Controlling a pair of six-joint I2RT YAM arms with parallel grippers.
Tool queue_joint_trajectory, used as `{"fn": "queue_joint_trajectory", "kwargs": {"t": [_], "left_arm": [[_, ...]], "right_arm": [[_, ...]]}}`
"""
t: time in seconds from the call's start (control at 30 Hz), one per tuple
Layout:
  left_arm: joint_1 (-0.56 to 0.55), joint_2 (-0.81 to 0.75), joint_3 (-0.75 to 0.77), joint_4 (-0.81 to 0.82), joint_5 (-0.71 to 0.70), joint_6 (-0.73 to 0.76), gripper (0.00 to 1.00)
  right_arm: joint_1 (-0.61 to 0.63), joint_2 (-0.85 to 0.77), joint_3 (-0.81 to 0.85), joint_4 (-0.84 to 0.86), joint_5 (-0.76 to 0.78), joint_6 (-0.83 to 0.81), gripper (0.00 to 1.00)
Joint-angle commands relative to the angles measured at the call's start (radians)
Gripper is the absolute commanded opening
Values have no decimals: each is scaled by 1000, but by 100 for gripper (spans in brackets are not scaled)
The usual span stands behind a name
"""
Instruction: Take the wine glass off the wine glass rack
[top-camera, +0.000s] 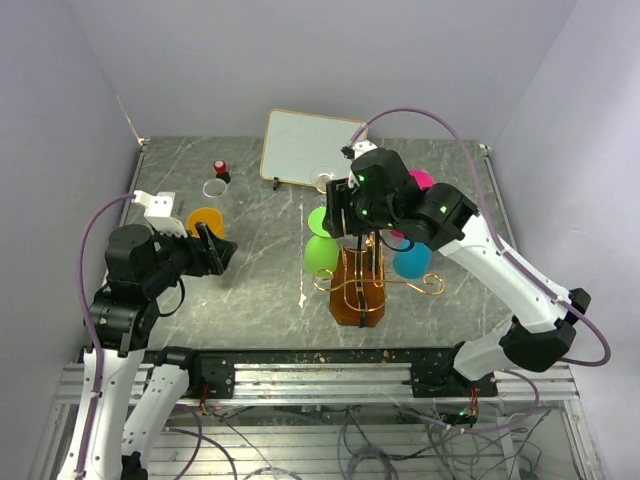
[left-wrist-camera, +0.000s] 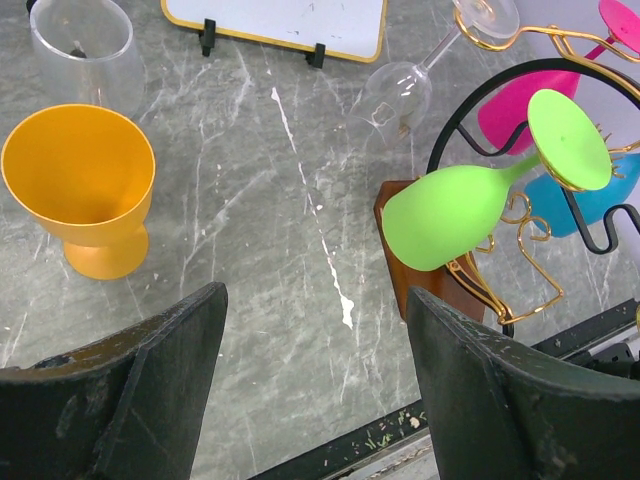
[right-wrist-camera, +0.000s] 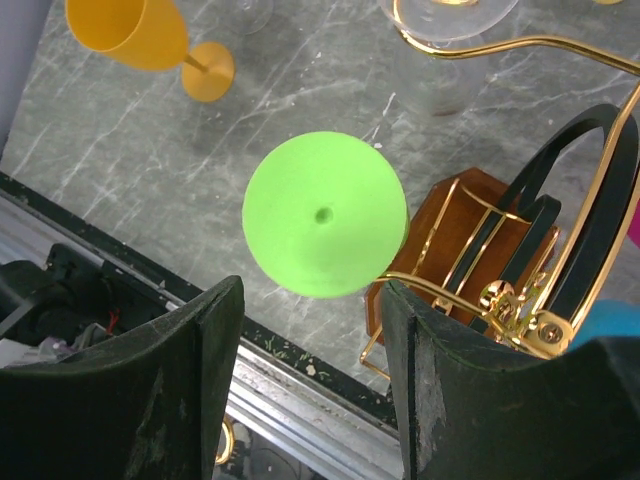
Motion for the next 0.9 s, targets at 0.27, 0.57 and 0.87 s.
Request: {"fn": "queue_joint_trajectory", "kwargs": {"t": [0.27, 0.57, 0.87], "left_arm": [[23, -12, -6, 43, 41, 17, 82], [34, -6, -6, 44, 51, 20, 82], [48, 1, -7, 47, 63, 23, 82]], "right_arm": [[-8, 76, 43, 22, 75, -53, 54], [-47, 81, 3, 59, 42, -53, 52], [-80, 105, -23, 71, -38, -16, 53]]}}
